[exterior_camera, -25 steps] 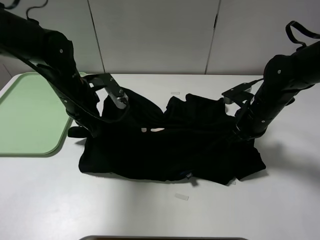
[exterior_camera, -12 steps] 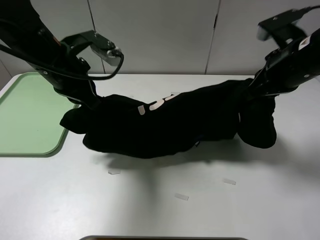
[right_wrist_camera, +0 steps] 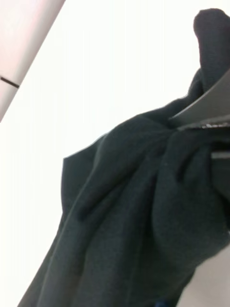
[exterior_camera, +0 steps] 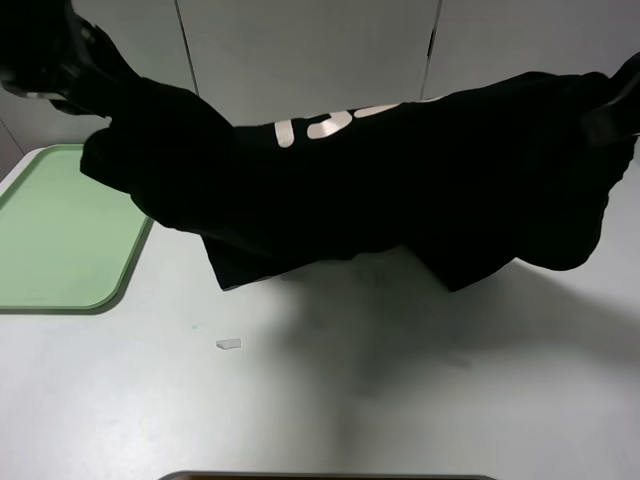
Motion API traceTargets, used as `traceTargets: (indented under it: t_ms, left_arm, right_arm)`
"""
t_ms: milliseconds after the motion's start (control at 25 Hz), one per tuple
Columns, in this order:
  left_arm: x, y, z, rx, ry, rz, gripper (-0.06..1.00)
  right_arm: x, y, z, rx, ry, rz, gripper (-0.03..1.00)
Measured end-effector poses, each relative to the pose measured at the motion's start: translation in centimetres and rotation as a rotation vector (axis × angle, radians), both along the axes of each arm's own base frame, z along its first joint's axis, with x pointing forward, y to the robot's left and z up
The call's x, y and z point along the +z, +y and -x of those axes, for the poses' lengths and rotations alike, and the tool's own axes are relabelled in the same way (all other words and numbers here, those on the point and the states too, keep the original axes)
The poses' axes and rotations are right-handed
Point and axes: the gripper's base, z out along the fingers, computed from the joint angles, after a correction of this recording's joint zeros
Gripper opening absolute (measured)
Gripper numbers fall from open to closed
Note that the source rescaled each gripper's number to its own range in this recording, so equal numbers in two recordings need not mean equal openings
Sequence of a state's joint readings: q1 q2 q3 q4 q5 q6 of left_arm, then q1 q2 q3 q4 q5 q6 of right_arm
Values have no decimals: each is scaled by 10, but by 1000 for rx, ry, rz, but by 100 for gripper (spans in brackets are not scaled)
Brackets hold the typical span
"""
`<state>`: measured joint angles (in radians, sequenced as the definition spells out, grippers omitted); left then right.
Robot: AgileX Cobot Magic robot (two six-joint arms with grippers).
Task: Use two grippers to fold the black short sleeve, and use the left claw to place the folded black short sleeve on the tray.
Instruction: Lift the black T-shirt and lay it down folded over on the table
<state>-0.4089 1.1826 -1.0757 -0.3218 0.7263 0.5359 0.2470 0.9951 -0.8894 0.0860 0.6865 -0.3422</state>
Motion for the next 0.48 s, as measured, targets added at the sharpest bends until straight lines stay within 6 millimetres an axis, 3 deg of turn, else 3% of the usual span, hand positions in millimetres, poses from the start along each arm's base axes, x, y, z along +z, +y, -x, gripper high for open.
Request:
traceTargets:
  t_ms: [160,480]
  left_arm:
    - [26,11,26,-2,-101,44,1]
    - [62,28,75,-11,-249,174,1]
  right_arm:
    - [19,-5,18,-9,-55,-25,0]
    - [86,-11,49,-8,-137,-65,0]
